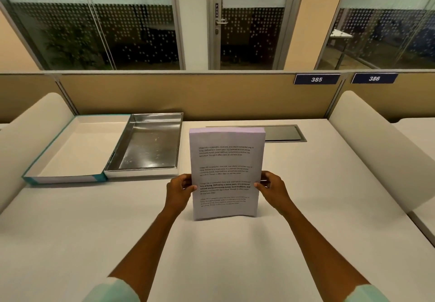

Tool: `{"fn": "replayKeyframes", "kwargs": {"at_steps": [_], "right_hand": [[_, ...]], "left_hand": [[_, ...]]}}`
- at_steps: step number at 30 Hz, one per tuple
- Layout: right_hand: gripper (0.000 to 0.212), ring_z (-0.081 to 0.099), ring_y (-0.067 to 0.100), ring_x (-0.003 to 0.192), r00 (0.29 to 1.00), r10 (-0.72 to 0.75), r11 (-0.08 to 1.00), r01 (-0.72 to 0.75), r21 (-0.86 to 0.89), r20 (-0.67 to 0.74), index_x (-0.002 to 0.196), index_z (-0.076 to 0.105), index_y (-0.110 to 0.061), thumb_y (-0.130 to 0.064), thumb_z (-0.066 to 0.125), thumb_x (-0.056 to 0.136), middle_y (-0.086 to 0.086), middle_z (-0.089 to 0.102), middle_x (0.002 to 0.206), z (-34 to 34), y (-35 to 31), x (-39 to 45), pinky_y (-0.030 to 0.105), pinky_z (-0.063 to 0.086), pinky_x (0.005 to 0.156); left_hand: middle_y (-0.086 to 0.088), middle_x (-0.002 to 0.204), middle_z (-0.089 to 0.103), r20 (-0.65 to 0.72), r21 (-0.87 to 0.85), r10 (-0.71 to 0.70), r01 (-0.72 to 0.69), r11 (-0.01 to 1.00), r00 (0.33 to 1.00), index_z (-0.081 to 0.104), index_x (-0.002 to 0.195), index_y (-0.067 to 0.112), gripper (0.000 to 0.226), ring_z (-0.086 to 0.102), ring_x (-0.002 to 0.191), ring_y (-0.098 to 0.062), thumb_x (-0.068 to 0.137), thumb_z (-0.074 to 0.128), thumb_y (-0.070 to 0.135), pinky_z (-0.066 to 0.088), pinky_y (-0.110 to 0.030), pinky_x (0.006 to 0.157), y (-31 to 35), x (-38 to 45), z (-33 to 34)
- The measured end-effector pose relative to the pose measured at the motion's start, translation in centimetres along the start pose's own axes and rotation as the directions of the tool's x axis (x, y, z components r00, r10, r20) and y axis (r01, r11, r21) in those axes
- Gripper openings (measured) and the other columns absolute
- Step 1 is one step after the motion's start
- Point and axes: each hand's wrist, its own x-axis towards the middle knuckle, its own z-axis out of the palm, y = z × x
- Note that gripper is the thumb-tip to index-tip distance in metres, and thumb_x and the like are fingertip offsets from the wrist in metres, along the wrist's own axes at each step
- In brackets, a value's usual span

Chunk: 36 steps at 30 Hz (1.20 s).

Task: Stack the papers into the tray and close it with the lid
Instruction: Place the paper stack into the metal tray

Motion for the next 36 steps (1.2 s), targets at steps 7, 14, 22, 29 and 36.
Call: {"fn": "replayKeyframes", "kwargs": {"at_steps": [7, 14, 22, 29, 36], "right_hand": [[0.034, 0.066, 0.026, 0.104, 0.994, -0.036, 0.998, 0.031, 0.051, 0.103, 0.124, 0.058, -0.009, -0.012, 0.065, 0.09, 0.008, 0.067, 0.117, -0.1, -2.2, 1.4, 0.044, 0.056, 0.093], [0.03, 0.065, 0.03, 0.105, 0.967, -0.05, 0.993, 0.021, 0.118, 0.249, 0.12, 0.062, -0.007, -0.01, 0.065, 0.09, 0.012, 0.067, 0.116, 2.6, -6.9, 4.5, 0.04, 0.059, 0.084], [0.031, 0.071, 0.022, 0.094, 0.909, 0.114, 0.978, -0.175, 0.118, 0.401, 0.119, 0.063, 0.0, -0.009, 0.066, 0.089, 0.012, 0.071, 0.113, 8.8, -12.1, 8.4, 0.024, 0.06, 0.068], [0.026, 0.072, 0.024, 0.088, 0.877, 0.273, 0.927, -0.35, 0.134, 0.396, 0.115, 0.062, -0.001, -0.004, 0.065, 0.089, 0.012, 0.07, 0.113, 17.0, -15.6, 12.6, 0.028, 0.06, 0.062], [0.011, 0.073, 0.02, 0.076, 0.841, 0.354, 0.89, -0.437, 0.131, 0.409, 0.1, 0.065, -0.003, -0.002, 0.064, 0.089, 0.008, 0.072, 0.098, 22.5, -17.7, 17.4, 0.029, 0.06, 0.055]], "left_hand": [[-0.008, 0.109, 0.071, 0.009, -0.017, -0.006, 0.007, 1.0, 1.0, 0.065, 0.116, 0.002, 0.034, 0.069, 0.093, -0.022, 0.082, 0.068, -0.001, 0.057, -0.034, 0.087, 1.3, 0.9, -2.3], [-0.022, 0.116, 0.068, 0.005, -0.094, -0.125, 0.125, 0.988, 0.992, 0.061, 0.121, -0.007, 0.036, 0.068, 0.101, -0.036, 0.085, 0.064, -0.003, 0.056, -0.043, 0.087, 1.5, 3.0, -7.4], [-0.02, 0.116, 0.069, 0.045, -0.137, -0.247, 0.251, 0.958, 0.968, 0.064, 0.115, -0.004, 0.028, 0.068, 0.098, -0.035, 0.087, 0.061, -0.003, 0.056, -0.045, 0.085, -0.7, 7.6, -14.3], [-0.02, 0.112, 0.07, 0.044, -0.09, -0.317, 0.32, 0.943, 0.947, 0.067, 0.105, -0.004, 0.019, 0.069, 0.085, -0.029, 0.087, 0.062, -0.001, 0.058, -0.032, 0.066, -3.8, 14.1, -20.6], [-0.021, 0.111, 0.07, 0.007, -0.039, -0.387, 0.387, 0.921, 0.922, 0.067, 0.101, -0.005, 0.018, 0.069, 0.097, -0.038, 0.086, 0.067, 0.005, 0.056, -0.049, 0.089, -6.6, 20.8, -24.1]]}}
